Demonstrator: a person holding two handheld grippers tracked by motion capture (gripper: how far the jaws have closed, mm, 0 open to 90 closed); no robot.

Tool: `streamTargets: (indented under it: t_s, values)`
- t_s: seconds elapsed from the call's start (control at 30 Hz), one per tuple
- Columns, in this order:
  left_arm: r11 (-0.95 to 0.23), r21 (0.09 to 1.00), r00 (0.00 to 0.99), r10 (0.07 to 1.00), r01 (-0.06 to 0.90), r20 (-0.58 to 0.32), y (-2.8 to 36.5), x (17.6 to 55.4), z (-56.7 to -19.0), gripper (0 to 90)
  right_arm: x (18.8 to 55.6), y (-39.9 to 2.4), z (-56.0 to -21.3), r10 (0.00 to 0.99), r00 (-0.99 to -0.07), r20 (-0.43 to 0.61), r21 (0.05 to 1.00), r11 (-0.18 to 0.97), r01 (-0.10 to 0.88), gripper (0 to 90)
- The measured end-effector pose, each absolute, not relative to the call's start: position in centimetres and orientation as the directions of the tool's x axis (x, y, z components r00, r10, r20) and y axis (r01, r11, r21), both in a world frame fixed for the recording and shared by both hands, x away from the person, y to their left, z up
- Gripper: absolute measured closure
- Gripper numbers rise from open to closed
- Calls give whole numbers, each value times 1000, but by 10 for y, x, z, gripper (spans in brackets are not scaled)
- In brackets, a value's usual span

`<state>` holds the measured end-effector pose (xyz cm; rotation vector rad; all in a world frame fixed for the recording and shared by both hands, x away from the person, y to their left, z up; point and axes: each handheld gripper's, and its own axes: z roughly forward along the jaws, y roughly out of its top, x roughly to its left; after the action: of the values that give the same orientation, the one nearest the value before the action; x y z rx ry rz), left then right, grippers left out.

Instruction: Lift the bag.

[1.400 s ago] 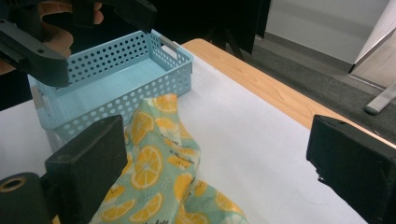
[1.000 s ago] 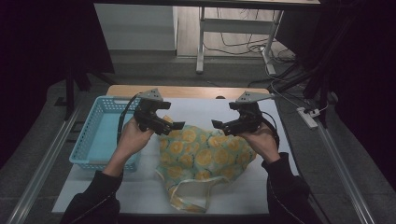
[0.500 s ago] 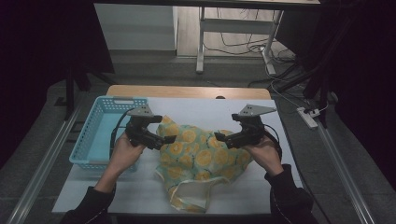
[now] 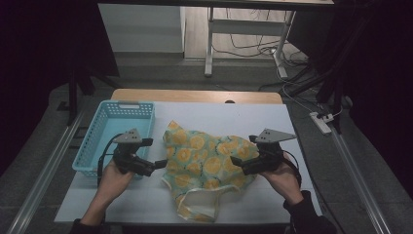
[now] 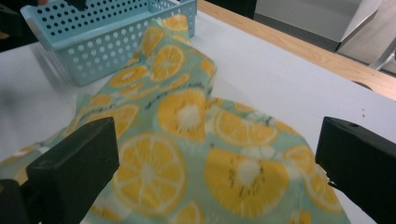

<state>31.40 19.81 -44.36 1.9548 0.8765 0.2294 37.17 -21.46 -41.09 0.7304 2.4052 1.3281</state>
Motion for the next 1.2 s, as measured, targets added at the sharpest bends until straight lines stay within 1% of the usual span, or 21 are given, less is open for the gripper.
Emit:
streamTargets:
  t_s: [0.23, 0.4, 0.6, 0.7, 0.93, 1.2]
  values:
    - [-268, 833, 696, 695, 485, -182, 213, 285, -458, 0, 354, -234, -423, 593, -805, 14, 855, 410, 317, 0]
    - [-254, 821, 664, 724, 511, -189, 225, 268, -469, 0, 341, -253, -436, 622, -782, 28, 853, 393, 343, 0]
    - [-208, 819, 614, 761, 535, -208, 240, 248, -482, 0, 329, -276, -450, 662, -748, 41, 843, 379, 381, 0]
    - [-210, 810, 591, 782, 548, -197, 246, 240, -487, 0, 321, -288, -455, 684, -728, 46, 843, 364, 395, 0]
    - [-212, 795, 549, 817, 569, -175, 257, 220, -495, 0, 304, -306, -465, 726, -687, 29, 833, 362, 418, 0]
    - [-189, 769, 491, 852, 611, -180, 271, 206, -510, 0, 290, -322, -479, 761, -649, 5, 807, 380, 451, 0]
